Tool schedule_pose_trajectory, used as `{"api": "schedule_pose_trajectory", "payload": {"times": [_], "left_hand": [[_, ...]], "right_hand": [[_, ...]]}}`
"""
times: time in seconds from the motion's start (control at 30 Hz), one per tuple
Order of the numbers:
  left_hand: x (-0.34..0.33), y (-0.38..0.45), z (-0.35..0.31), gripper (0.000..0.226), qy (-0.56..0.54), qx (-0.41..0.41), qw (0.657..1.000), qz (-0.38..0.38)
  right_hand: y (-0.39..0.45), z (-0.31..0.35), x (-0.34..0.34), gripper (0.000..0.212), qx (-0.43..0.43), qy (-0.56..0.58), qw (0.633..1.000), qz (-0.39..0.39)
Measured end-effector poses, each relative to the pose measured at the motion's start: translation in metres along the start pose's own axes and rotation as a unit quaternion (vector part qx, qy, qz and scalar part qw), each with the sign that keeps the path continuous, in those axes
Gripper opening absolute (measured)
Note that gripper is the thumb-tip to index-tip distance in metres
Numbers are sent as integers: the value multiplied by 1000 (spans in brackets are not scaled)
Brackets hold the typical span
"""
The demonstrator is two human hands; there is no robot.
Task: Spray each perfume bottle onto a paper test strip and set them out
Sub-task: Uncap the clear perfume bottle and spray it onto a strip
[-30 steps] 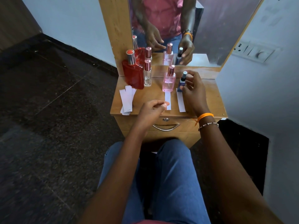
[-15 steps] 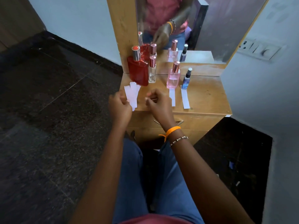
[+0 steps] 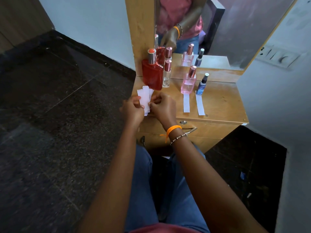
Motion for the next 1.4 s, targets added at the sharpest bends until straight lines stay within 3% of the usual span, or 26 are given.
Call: {"api": "schedule_pose_trajectory", "payload": {"times": [0.2,0.6,0.93,1.4], "left_hand": [[0,-2,-1,47,30,-40,999,-12],[1,1,4,47,36,-72,997,24],[0,0,9,56,18,-86,996,30],[0,-9,12,54,32,-114,993,11]], "right_hand": [[0,3,-3,11,-8,-13,1000,3],[5,10,-4,20,-68,-29,997,-7],[4,3,-6,11,-68,-16,997,-20],[4,2,-4,17,-66,33,997,-10]]}}
Point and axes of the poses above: each hand's wrist, its own y-axis towards the middle knuckle, its own x-axis out of the back of the hand, z = x × y, the point moved 2 cm from there along y, towards the middle knuckle, and after that the axes turned 13 degrees about x, right-handed, at the moved point
